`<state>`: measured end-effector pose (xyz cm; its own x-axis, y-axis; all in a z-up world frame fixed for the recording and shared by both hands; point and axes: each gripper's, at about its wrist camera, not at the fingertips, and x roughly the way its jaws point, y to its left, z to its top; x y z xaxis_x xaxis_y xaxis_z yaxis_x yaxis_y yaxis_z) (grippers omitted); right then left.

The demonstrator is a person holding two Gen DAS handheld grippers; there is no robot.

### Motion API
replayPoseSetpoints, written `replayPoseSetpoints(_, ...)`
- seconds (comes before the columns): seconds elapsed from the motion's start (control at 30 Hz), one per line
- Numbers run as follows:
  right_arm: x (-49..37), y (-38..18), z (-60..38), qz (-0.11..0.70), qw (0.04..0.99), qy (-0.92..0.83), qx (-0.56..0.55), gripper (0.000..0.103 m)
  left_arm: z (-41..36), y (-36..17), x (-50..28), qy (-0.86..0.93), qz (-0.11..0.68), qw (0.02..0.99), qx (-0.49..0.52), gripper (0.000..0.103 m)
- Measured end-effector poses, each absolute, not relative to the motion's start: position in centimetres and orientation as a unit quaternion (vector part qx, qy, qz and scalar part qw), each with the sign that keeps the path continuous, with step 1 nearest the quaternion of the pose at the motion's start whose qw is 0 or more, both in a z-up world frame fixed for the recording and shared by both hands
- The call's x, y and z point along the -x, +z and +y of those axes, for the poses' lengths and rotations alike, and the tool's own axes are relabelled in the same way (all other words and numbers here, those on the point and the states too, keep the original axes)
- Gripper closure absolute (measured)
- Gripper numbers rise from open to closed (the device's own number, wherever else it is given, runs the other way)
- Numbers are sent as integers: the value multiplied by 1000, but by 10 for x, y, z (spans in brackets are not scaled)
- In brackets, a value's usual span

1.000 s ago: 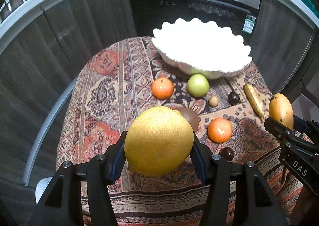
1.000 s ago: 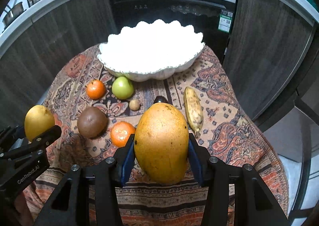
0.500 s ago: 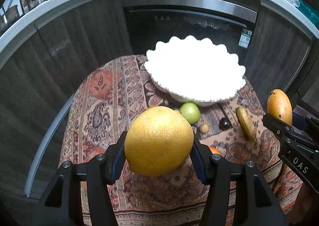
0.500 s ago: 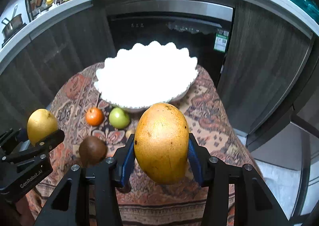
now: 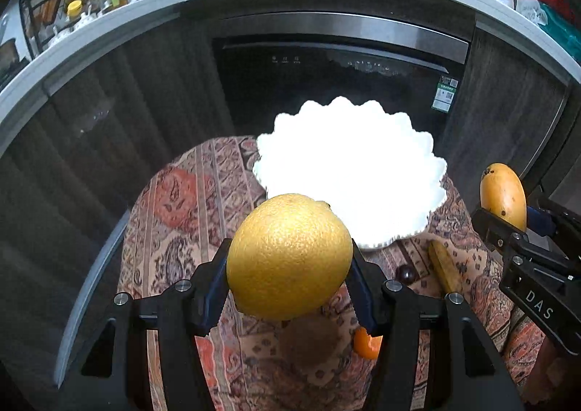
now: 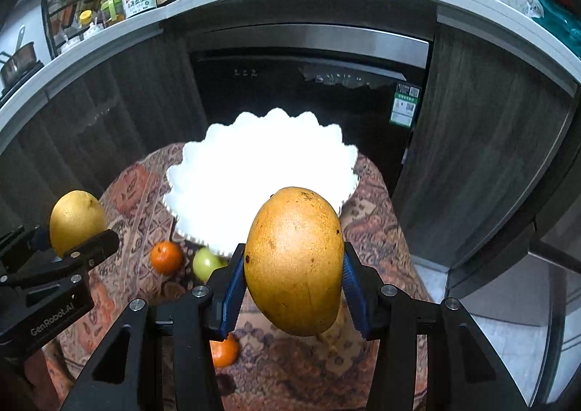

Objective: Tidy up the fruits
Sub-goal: 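Lift and carry the grapefruit with left gripper while right gripper carries the mango to the bowl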

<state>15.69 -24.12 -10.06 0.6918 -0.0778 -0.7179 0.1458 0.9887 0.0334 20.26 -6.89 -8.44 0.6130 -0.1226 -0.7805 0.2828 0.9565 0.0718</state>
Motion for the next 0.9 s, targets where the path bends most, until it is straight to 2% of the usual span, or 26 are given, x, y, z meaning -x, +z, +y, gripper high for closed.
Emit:
replayPoseSetpoints(0.5, -208, -94, -250, 379, 922, -64, -36, 54, -83, -86, -256, -121, 425, 893, -88, 46)
replayPoseSetpoints(0.9, -251, -118, -262, 395, 915, -73, -36, 54, -97, -117, -303, -127, 444, 883, -82, 46)
